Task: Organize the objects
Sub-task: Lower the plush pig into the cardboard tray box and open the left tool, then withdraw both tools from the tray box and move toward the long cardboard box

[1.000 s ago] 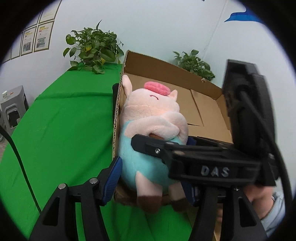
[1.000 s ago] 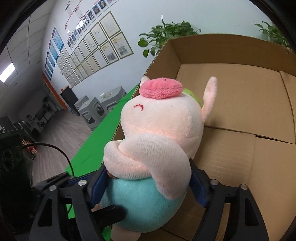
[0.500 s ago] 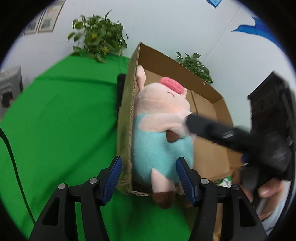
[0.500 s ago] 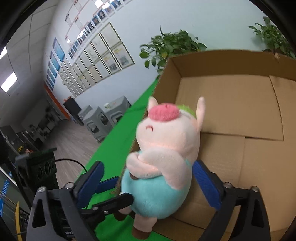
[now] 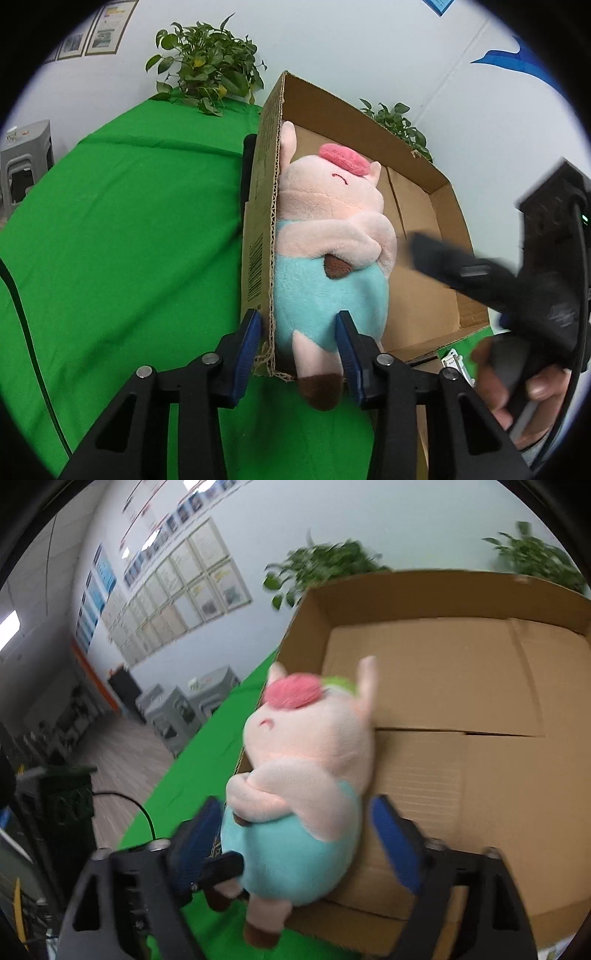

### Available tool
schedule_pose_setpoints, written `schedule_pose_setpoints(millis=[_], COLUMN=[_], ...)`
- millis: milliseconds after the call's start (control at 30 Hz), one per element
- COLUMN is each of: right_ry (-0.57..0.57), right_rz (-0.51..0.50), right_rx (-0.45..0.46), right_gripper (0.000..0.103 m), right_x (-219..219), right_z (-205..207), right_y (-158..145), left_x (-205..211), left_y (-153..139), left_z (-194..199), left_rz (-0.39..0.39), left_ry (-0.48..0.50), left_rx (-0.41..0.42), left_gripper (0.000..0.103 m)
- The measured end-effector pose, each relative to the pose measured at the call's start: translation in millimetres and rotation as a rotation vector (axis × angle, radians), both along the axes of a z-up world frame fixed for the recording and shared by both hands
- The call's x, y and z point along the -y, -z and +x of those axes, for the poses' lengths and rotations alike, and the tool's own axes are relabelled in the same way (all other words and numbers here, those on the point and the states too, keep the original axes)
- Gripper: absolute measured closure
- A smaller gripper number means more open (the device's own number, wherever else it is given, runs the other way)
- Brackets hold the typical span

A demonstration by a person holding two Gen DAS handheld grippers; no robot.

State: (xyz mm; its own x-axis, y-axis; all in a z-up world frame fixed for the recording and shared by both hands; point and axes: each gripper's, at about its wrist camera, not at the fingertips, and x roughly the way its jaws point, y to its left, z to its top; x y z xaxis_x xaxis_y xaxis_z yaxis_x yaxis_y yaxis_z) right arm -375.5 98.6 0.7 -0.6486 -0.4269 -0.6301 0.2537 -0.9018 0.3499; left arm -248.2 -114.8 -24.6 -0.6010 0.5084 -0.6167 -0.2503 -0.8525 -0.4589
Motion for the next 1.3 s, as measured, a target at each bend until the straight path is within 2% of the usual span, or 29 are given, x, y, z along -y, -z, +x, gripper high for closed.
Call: schedule_pose_setpoints(millis=[133,267,367,400,467,500,567,633,667,700,733,800,1000,1167,1267,1300], right_ry=[0.118,0.331,0.516,0.588,0.639,0.637,0.637,0.595,0.569,0.558,0.561,0.569,0.578,0.587,0.613,0.620], right_rz=[-0.046,0.020,0.089,0.117,0.107,0.090,0.135,0.160,0.151,0.161,0.181,0.195,0.166,0.215,0.324,0.361], right_rx=[-0.079,-0.129,-0.097,-0.060,0.011,0.046,0.084,0.139,0.167,0.178,0.167,0.149,0.185,0.188,0.124,0.073], right_gripper=[0.000,0.000,0.000,0.000,0.001,0.006,0.024,0.065,0.077,0.096,0.097,0.098,0.099,0.097,0.070,0.038], right_x=[-60.3,-153.7,-234.7,-261.5,-295.9,-309.2,-315.3,-312.9,-313.4,-310.7,-311.6,-310.9,-318.5,-315.0,-295.4,-287.2], right_z=[36.9,75.7,94.5,98.9,102.5,103.3,100.9,93.5,94.3,96.0,104.9,117.5,138.0,140.9,155.1,165.6], right_y=[-20.0,-31.6,-20.8,-11.6,6.4,18.8,36.5,55.0,62.6,67.0,70.3,69.3,71.2,68.2,49.3,37.4], left_x=[5.5,9.0,9.3,7.2,6.3,4.1,-0.5,-1.4,-0.4,0.6,1.1,-1.2,-9.6,-12.3,-16.5,-17.8], left_y=[-9.4,-10.8,-9.4,-8.4,-6.2,-5.4,-6.5,-6.7,-6.3,-6.4,-6.6,-6.5,-6.2,-10.7,-24.3,-30.9], left_z=[5.2,3.4,2.5,0.3,-1.3,-2.7,-2.1,-2.6,-2.7,-2.6,-1.9,0.0,7.1,11.2,26.2,32.9], left_rz=[-0.051,-0.070,-0.060,-0.058,-0.031,-0.020,-0.045,-0.048,-0.041,-0.032,-0.027,-0.043,-0.079,-0.149,-0.284,-0.310], left_ry=[-0.063,-0.073,-0.064,-0.060,-0.049,-0.038,-0.043,-0.048,-0.048,-0.050,-0.049,-0.047,-0.036,-0.058,-0.138,-0.161], left_rx=[-0.045,-0.043,-0.040,-0.038,-0.029,-0.023,-0.033,-0.031,-0.027,-0.023,-0.019,-0.018,-0.014,-0.035,-0.091,-0.112], left_gripper=[0.062,0.062,0.062,0.062,0.069,0.076,0.076,0.078,0.079,0.080,0.080,0.081,0.082,0.082,0.082,0.079])
